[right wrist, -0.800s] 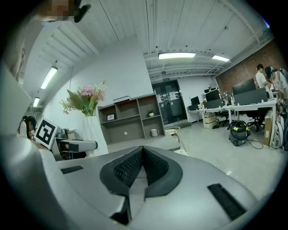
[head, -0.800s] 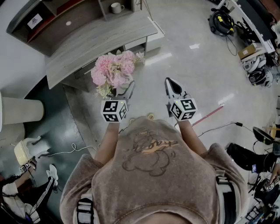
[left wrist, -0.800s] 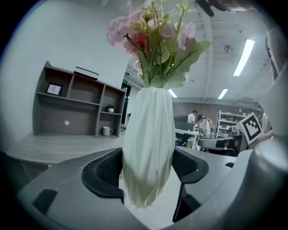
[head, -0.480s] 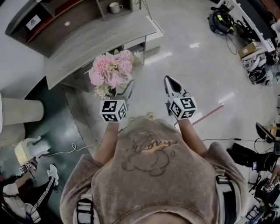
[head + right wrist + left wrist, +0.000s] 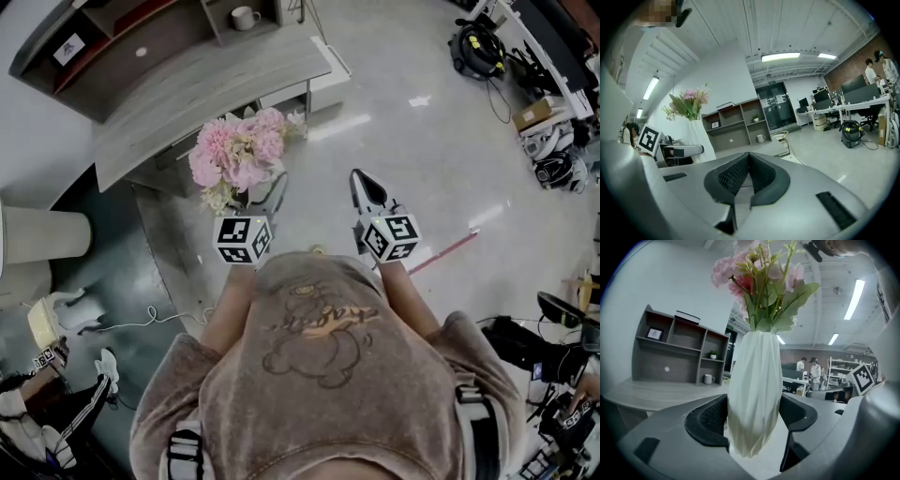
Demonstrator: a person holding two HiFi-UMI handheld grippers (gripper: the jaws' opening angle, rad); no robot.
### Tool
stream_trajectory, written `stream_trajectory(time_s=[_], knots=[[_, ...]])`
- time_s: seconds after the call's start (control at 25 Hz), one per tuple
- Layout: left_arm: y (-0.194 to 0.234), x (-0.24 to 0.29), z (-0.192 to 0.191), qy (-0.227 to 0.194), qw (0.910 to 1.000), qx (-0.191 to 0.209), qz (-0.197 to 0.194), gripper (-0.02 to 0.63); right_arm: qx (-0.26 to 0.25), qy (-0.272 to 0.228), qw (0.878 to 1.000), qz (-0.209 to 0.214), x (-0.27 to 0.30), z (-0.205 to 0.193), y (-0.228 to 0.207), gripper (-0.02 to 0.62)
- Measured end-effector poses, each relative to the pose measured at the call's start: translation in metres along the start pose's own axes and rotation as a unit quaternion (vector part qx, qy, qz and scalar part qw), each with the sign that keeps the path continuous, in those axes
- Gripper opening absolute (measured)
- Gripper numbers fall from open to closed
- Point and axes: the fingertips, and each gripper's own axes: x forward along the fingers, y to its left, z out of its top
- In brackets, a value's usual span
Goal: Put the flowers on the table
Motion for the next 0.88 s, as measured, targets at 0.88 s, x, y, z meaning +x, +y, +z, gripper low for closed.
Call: stream_trajectory(time_s=[0.88], knots=[[0.029, 0.124, 0.021, -0.016, 0.9999, -0.007, -0.003, 0.354, -0.004, 0.005, 1.0, 0.004, 0.092, 0.017, -0.087, 0.0]])
